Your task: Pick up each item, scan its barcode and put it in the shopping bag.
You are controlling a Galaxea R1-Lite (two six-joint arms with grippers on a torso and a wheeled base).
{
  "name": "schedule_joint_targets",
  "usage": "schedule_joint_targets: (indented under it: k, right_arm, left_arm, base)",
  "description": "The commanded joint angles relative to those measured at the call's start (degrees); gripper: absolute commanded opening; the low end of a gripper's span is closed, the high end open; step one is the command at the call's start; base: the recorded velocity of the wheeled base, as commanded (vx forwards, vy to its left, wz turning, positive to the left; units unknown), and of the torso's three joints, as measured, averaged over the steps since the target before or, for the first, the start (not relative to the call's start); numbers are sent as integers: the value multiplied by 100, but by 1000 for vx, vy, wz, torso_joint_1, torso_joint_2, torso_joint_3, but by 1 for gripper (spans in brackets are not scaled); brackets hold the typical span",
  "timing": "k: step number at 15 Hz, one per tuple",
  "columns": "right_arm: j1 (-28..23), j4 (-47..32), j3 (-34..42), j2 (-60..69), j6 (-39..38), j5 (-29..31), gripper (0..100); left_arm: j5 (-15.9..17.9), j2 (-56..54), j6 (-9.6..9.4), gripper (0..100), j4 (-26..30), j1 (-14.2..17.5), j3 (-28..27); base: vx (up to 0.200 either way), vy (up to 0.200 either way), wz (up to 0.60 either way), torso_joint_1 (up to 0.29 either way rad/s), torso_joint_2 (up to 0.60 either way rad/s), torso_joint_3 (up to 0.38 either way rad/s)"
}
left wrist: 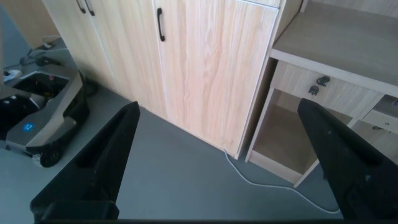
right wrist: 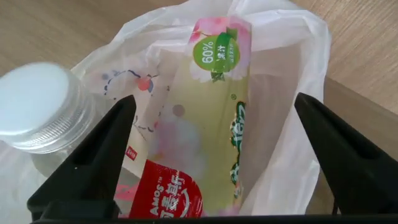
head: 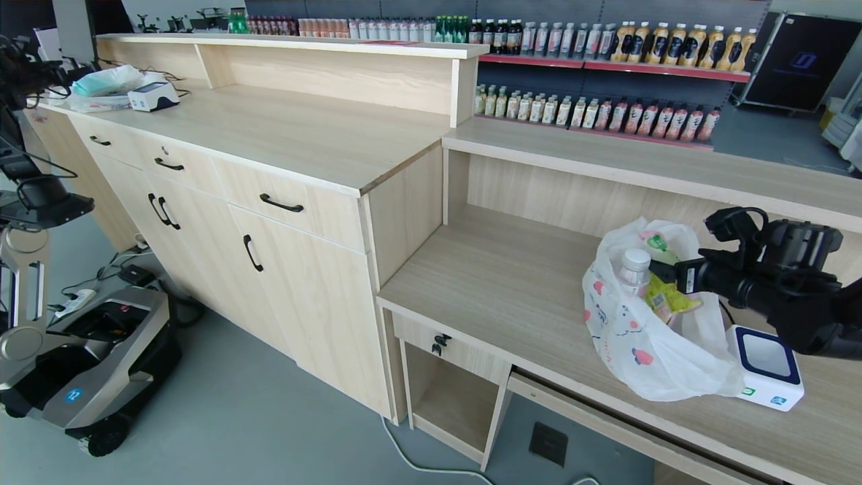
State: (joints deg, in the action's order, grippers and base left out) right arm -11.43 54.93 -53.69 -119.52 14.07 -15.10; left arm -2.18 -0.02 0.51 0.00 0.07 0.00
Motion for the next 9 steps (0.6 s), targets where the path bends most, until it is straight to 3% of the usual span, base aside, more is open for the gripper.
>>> schedule_joint_targets:
  k: [1,9]
  right_arm:
    - [-96,-61,34,464,298,-10,100]
    - [-518,-88,561,1721,843,-36,100]
  left_arm:
    - [-2,2,2,100,0,1,0]
    - [-2,2,2,100,0,1,0]
  base:
    - [0,0,0,0,0,0]
    - [0,0,0,0,0,0]
